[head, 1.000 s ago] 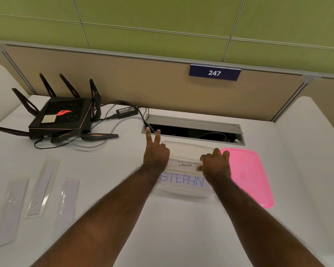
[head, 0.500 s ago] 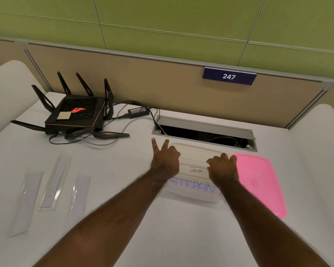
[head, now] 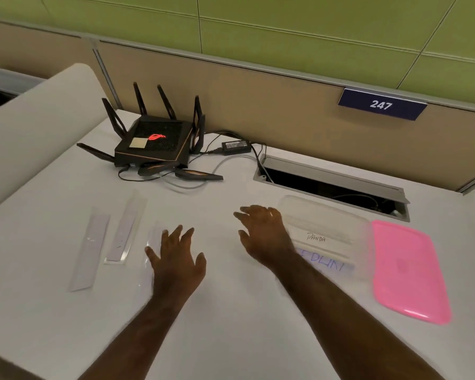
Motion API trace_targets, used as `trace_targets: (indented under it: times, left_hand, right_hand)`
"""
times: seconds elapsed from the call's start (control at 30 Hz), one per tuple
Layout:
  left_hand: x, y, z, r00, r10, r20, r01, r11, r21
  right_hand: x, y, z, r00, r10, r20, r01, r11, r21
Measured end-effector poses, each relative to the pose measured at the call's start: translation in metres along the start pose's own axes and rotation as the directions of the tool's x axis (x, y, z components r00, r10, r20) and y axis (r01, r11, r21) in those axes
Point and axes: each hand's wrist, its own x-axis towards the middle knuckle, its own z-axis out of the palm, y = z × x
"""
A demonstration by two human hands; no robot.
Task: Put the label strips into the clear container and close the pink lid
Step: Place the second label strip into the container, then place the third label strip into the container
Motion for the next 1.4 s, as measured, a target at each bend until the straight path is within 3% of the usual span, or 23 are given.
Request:
trace_targets:
  times: [0.17, 0.3, 0.43, 0.7, 0.8, 0.9, 1.07, 1.13, 1.23, 1.4]
  left_hand:
    - [-0.035, -0.065, -0.006, 0.981, -0.191, 0.014, 0.19, 0.979, 0.068]
    - [-0.053, -0.094, -0.002, 0.972, -0.235, -0.008, 0.236, 0.971, 0.036]
    - [-0.053, -0.102, 0.001, 0.965, -0.257, -0.047, 0.252, 0.964, -0.088]
    - [-0.036, -0.092, -0.02, 0.919, -0.372, 0.13, 0.393, 0.843, -0.367]
    - [-0.029, -0.086, -0.04, 0.929, -0.305, 0.209, 0.369, 0.784, -0.499]
    - [-0.019, -0.077, -0.063, 0.918, -0.22, 0.329, 0.391, 0.642, -0.66]
    - [-0.003, -0.055, -0.088, 0.914, -0.03, 0.404, 0.35, 0.559, -0.752]
    - [0.005, -0.046, -0.089, 0.915, 0.023, 0.402, 0.315, 0.581, -0.75]
    - [0.021, -0.032, -0.085, 0.935, 0.099, 0.34, 0.179, 0.696, -0.696]
    - [0.049, -0.006, -0.073, 0.896, 0.356, 0.266, -0.237, 0.888, -0.393]
  right_hand:
    - [-0.001, -0.061, 0.064, 0.963, -0.152, 0.223, 0.143, 0.988, 0.058]
    - [-0.001, -0.104, 0.097, 0.91, -0.261, 0.323, 0.242, 0.965, 0.101]
    - [0.002, -0.129, 0.111, 0.881, -0.321, 0.348, 0.296, 0.947, 0.124]
    - [0.009, -0.132, 0.111, 0.898, -0.321, 0.301, 0.293, 0.947, 0.134]
    - [0.013, -0.113, 0.101, 0.933, -0.286, 0.217, 0.261, 0.955, 0.141]
    - [0.021, -0.086, 0.081, 0.958, -0.253, 0.134, 0.238, 0.964, 0.121]
    - [0.026, -0.037, 0.042, 0.975, -0.22, 0.018, 0.219, 0.974, 0.063]
    - [0.023, -0.019, 0.027, 0.976, -0.22, -0.004, 0.219, 0.974, 0.06]
    - [0.016, 0.008, 0.005, 0.978, -0.208, -0.028, 0.21, 0.976, 0.062]
    - [-0.005, 0.056, -0.028, 0.998, -0.061, -0.013, 0.062, 0.992, 0.11]
